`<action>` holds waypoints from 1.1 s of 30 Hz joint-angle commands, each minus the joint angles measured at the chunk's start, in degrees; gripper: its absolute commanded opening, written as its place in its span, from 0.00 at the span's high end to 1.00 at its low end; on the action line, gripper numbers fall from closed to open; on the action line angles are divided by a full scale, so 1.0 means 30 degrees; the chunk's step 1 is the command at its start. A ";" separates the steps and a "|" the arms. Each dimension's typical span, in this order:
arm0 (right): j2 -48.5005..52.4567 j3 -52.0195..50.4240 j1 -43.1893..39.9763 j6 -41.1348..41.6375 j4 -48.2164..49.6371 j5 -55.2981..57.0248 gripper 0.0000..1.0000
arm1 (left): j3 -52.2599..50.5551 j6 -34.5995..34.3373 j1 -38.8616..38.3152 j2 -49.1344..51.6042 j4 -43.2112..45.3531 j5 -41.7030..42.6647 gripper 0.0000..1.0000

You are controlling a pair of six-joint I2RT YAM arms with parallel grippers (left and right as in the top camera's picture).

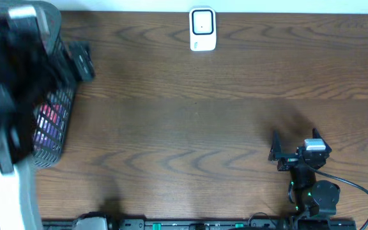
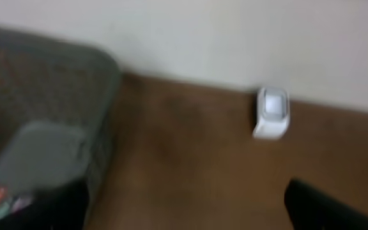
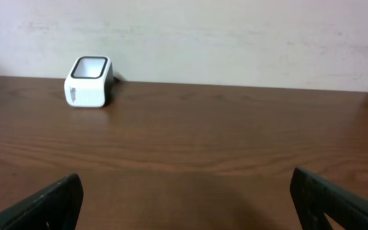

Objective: Scan the item barcode
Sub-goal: 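Grasp the purple-red floral snack bag in the basket with the left gripper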

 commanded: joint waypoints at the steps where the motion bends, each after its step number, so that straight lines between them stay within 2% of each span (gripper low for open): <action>1: -0.0131 -0.0036 0.0255 -0.0160 -0.0080 0.0007 0.01 | 0.3781 0.1166 0.1654 0.3198 -0.1814 0.1894 0.02; 5: -0.0131 -0.0036 0.0255 -0.0160 -0.0080 0.0015 0.01 | 0.5836 -0.1333 0.4801 0.5989 -0.2164 0.2565 0.02; 10: -0.0131 -0.0036 0.0255 -0.0160 -0.0080 0.0007 0.01 | 0.5829 -0.1406 0.8102 0.7482 -0.2047 0.2594 0.02; 14: -0.0131 -0.0036 0.0255 -0.0160 -0.0080 0.0015 0.01 | 0.5712 -0.2732 0.9588 0.7854 -0.3264 0.3279 0.02; 18: -0.0131 -0.0036 0.0255 -0.0160 -0.0080 0.0015 0.01 | 0.5654 -0.4554 1.0367 0.8174 -0.3140 0.2586 0.02; 20: -0.0131 -0.0036 0.0255 -0.0160 -0.0080 0.0007 0.01 | 0.5654 -0.7548 1.0477 0.8422 -0.3796 -0.0007 0.02; 22: -0.0131 -0.0036 0.0255 -0.0160 -0.0080 0.0015 0.01 | 0.5617 -0.9500 1.0455 0.8699 -0.4605 -0.2361 0.02; 26: -0.0131 -0.0036 0.0255 -0.0160 -0.0080 0.0007 0.01 | 0.4962 -1.0681 1.0214 0.9362 -0.5632 -0.5064 0.02; 33: -0.0131 -0.0036 0.0255 -0.0160 -0.0080 0.0015 0.01 | 0.2922 -1.1147 1.0214 1.0732 -0.5748 -0.5238 0.02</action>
